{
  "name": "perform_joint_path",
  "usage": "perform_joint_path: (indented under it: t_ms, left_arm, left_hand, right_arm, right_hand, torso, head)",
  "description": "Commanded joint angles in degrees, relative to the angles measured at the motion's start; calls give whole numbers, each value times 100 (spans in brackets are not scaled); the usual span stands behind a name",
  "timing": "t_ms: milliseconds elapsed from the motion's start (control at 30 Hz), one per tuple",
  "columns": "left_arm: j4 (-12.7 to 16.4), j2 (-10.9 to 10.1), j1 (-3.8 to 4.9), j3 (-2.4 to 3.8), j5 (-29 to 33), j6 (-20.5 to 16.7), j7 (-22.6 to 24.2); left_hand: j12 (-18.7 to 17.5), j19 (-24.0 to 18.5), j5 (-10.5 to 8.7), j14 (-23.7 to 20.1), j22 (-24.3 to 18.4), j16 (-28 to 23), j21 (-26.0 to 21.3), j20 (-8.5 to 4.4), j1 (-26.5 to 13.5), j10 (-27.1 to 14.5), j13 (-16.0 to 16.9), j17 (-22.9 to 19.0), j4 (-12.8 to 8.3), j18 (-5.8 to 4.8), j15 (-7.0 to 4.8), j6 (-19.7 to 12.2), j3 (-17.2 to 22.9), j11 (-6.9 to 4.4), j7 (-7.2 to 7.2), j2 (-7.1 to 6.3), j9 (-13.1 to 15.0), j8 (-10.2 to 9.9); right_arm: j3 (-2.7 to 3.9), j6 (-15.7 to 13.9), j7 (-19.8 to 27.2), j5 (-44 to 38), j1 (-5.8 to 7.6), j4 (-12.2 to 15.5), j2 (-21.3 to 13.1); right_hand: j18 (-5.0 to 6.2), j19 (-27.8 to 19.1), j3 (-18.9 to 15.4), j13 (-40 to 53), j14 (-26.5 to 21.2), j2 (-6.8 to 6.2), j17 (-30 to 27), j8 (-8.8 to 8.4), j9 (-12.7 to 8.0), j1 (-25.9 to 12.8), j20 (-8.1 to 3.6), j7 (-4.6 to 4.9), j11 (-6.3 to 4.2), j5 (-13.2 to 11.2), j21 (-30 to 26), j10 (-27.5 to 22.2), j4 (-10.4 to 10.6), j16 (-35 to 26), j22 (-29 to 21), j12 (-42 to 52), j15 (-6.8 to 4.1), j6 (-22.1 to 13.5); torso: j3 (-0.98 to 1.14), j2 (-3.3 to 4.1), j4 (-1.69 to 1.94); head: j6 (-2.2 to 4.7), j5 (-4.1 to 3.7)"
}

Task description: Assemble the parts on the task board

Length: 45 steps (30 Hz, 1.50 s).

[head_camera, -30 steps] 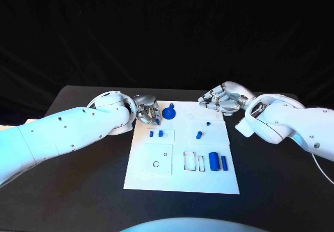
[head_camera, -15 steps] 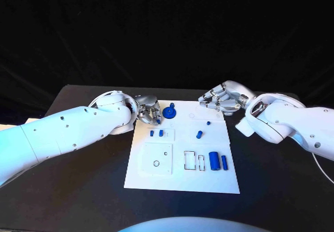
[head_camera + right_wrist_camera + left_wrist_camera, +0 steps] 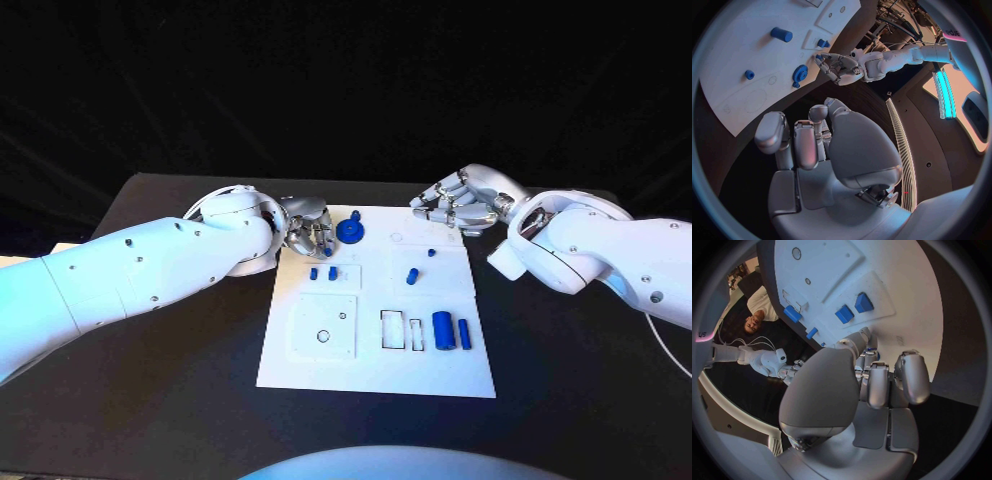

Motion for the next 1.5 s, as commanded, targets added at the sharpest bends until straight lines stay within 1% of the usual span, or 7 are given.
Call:
perform_joint_path:
  t_ms: [33,700,1100,1233,1333,1400,1500]
  left_arm:
    - [-1,17,-6,-7,-73,183,-1]
    - [-93,107,-5,-33,-154,148,-50]
    - [-104,121,-5,-35,-156,153,-52]
    - [-105,116,-5,-36,-155,130,-76]
    - [-112,107,-5,-36,-152,128,-110]
    - [-121,96,-5,-36,-152,124,-141]
    - [-132,70,-5,-36,-151,104,-176]
  left_hand:
    - [-24,77,-39,213,390,27,19,22,-69,30,8,-6,-16,-76,25,31,25,-1,10,-3,9,-26]
    - [-74,72,-43,206,394,25,11,26,-168,4,21,-27,-27,-74,29,8,38,9,18,-16,-1,-69]
    - [-154,65,-42,193,401,17,5,45,-229,-60,28,-63,-78,-75,59,-98,87,48,59,-48,-37,-167]
    - [-205,53,-43,179,390,0,-23,63,-284,-100,30,-105,-100,-70,80,-228,113,71,79,-98,-78,-265]
    - [-281,25,-34,150,351,-39,-95,86,-321,-188,18,-183,-127,-57,113,-491,169,106,127,-151,-155,-362]
    - [-336,0,-34,125,317,-70,-157,107,-365,-263,4,-244,-143,-45,137,-768,209,133,166,-210,-235,-365]
    - [-395,-29,-37,110,269,-88,-242,137,-428,-355,-15,-286,-143,-31,162,-941,231,178,203,-268,-284,-363]
  right_arm:
    - [0,85,17,-47,-4,3,5]
    - [0,83,-2,-65,-4,4,9]
    - [0,69,12,-64,-4,-5,11]
    - [0,33,-4,-63,-4,-16,9]
    - [0,16,-40,-68,-4,-30,6]
    - [0,8,-83,-93,-4,-44,3]
    - [0,-4,-154,-135,-4,-66,1]
  right_hand:
    - [100,-4,33,9,282,1,126,27,-9,56,-5,16,-12,38,-23,-18,-7,-22,6,12,38,12]
    - [98,5,35,18,287,3,138,30,-8,52,-5,15,-13,41,-16,-6,-2,-10,19,27,38,18]
    - [101,-3,34,7,284,1,120,31,-8,45,-5,16,-12,39,-24,-8,3,-28,3,18,38,21]
    - [124,-69,31,-85,254,-21,14,21,-13,37,-4,22,-7,38,-86,-83,8,-135,-117,-96,42,1]
    - [169,-204,47,-536,173,-51,-220,2,-22,35,5,37,7,40,-222,-429,20,-382,-353,-655,55,-41]
    - [214,-350,75,-935,70,-85,-506,-5,-27,36,16,48,22,33,-380,-721,42,-692,-606,-1139,64,-70]
    - [274,-529,137,-1311,-82,-136,-934,-2,-28,42,32,63,59,-3,-611,-901,93,-1172,-939,-1537,89,-100]
  torso:
    - [0,-3,-3]
    - [-1,-1,-2]
    - [-1,0,1]
    - [-2,-2,-2]
    - [0,-4,-3]
    - [1,-2,-3]
    - [-4,-3,-3]
  head:
    - [5,5]
    - [-1,-12]
    - [-5,-8]
    - [-7,-7]
    - [-13,-5]
    - [-9,-9]
    - [-9,-15]
